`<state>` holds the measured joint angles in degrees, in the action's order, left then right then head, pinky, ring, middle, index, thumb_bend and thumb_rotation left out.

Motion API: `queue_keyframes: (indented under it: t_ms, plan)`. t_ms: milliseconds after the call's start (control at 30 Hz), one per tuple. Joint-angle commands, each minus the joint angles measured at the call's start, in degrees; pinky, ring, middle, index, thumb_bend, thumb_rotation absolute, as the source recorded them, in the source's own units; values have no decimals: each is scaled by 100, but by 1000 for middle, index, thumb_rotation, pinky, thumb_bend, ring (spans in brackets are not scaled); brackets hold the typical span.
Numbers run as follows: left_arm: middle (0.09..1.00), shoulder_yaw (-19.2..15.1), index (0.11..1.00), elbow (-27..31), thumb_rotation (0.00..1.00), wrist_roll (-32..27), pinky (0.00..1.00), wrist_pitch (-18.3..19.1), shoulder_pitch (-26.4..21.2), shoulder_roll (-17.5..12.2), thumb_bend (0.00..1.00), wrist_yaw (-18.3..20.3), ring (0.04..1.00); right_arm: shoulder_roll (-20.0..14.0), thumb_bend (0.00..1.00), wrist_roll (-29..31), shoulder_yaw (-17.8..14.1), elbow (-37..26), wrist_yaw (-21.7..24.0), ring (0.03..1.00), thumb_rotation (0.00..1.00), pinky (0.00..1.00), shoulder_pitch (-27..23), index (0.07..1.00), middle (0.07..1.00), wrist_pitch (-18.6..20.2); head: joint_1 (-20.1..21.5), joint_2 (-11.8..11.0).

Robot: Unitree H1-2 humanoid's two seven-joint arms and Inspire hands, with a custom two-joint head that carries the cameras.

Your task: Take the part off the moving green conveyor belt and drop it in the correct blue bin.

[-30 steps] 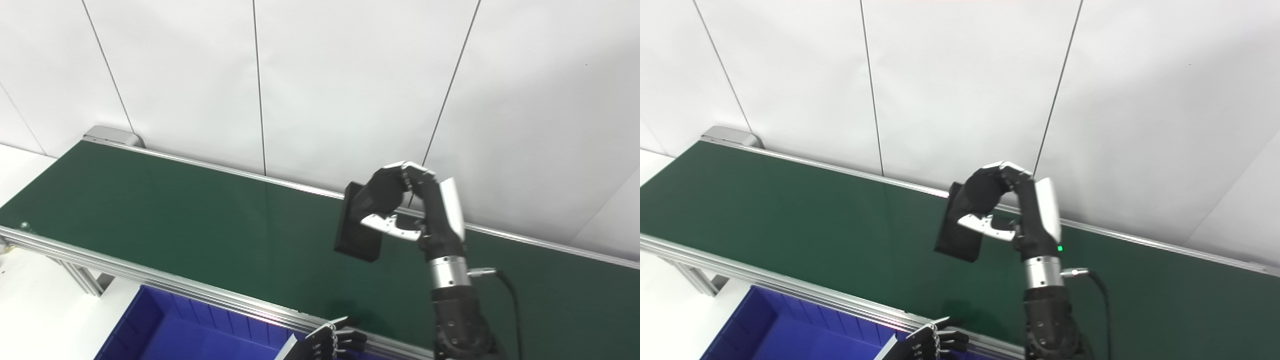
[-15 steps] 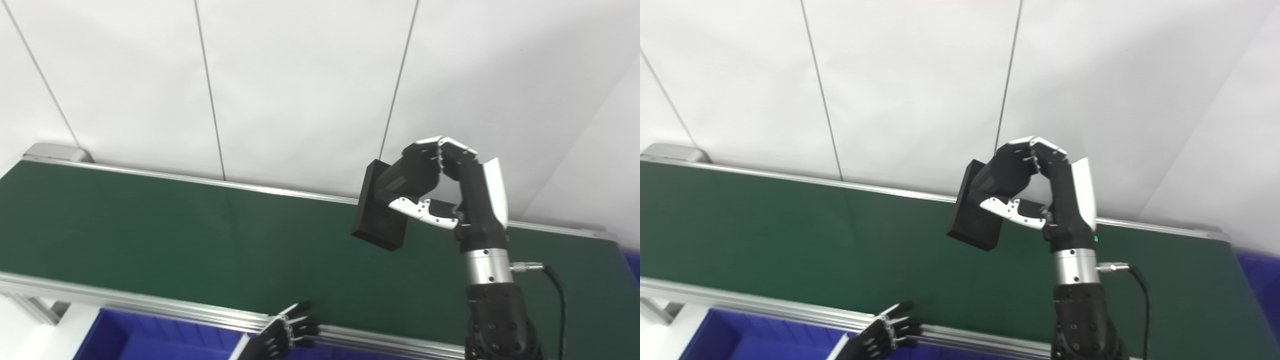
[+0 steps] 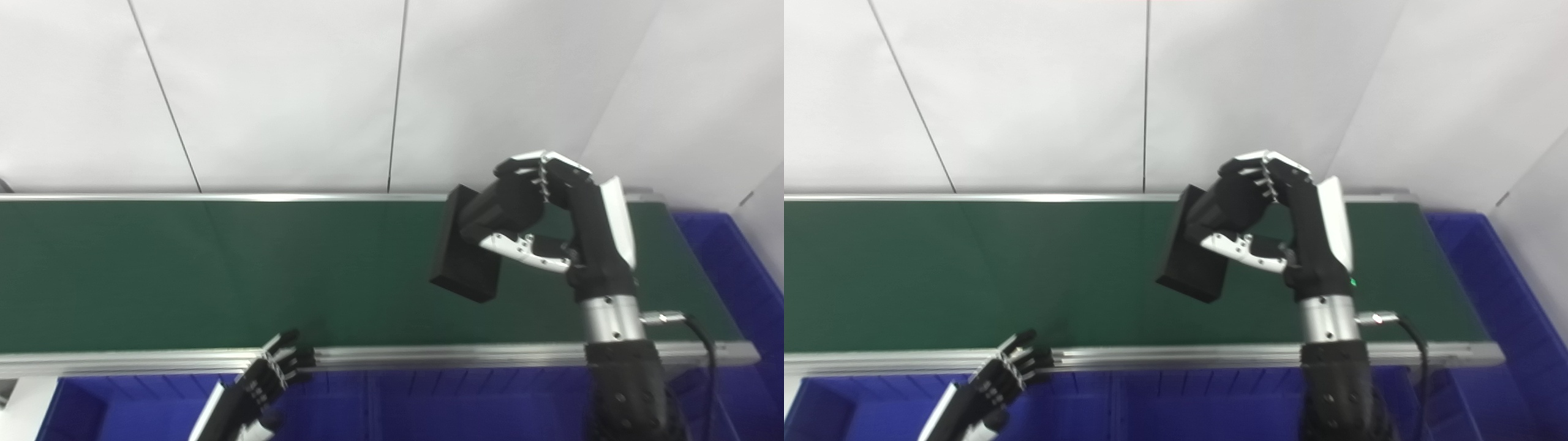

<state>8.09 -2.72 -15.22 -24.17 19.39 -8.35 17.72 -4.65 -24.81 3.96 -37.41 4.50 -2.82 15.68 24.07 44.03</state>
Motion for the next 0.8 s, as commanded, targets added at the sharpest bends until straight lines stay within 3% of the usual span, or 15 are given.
queue_keyframes:
  t_ms: [0,467,633,767]
  plan:
    - [792,-46,871,208,603,-179,722,-22,8,-90,887,128,772,15,512,-115,-60,-324,-66,384,0,310,140,547,491,-81,18,16]
    - [772,-381,838,430,530,-646,692,417,92,-290,870,346,742,337,515,-244,-272,-549,-649,400,0,345,2010,530,497,-538,633,359]
    - [769,-424,834,513,504,-739,691,525,124,-323,860,433,740,513,516,-205,-354,-78,-1078,399,0,342,2707,526,493,-989,575,418]
    - [764,-438,831,573,493,-769,685,579,153,-316,867,442,735,603,517,8,-478,668,-1395,404,0,358,3078,527,487,-1423,413,441]
